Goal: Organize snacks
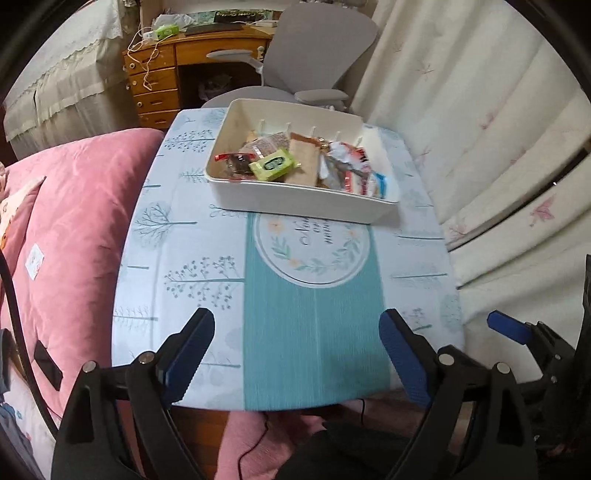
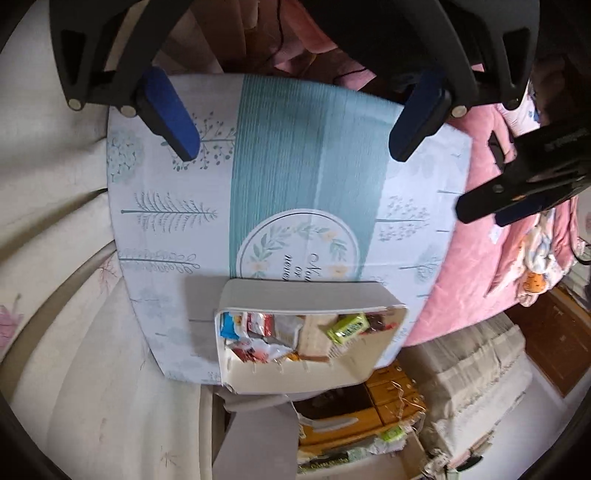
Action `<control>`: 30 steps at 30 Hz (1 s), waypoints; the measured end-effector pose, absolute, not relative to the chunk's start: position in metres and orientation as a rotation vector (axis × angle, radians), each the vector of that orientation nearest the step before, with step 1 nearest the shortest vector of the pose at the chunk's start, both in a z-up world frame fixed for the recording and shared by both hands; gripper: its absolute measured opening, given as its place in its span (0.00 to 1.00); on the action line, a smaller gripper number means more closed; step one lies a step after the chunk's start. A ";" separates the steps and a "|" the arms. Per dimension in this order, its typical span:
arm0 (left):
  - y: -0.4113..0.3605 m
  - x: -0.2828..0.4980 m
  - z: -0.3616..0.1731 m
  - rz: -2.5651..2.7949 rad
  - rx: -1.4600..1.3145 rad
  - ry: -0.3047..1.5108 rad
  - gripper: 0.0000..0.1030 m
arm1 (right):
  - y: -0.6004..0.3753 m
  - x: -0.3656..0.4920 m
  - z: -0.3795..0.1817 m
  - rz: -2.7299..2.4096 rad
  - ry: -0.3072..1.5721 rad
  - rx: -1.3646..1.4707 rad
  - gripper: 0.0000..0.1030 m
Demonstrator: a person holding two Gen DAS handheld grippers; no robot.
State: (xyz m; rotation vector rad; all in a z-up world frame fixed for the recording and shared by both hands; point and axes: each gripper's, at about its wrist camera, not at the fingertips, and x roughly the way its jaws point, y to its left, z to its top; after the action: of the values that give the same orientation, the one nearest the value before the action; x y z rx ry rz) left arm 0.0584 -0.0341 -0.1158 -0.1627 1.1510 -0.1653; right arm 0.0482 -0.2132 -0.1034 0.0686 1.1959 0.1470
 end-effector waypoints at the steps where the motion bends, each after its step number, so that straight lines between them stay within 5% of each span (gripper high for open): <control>1: -0.037 0.054 -0.110 -0.171 -0.160 1.141 0.87 | -0.213 0.043 -0.098 0.142 1.186 0.065 1.00; 6: -0.054 0.039 -0.077 -0.187 -0.104 1.055 0.97 | -0.214 0.023 -0.067 0.145 1.130 0.108 1.00; 16: -0.063 0.014 -0.044 -0.066 -0.041 0.905 0.99 | -0.221 -0.001 -0.035 0.057 0.993 0.103 1.00; 30: -0.066 0.004 -0.059 -0.006 -0.033 0.938 0.99 | -0.235 -0.011 -0.043 -0.023 0.958 0.111 1.00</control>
State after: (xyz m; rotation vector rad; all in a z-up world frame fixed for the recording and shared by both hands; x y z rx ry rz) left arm 0.0035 -0.0659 -0.0586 -0.0330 0.9379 -0.0060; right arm -0.0106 -0.2351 -0.0427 0.1106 0.9578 -0.0233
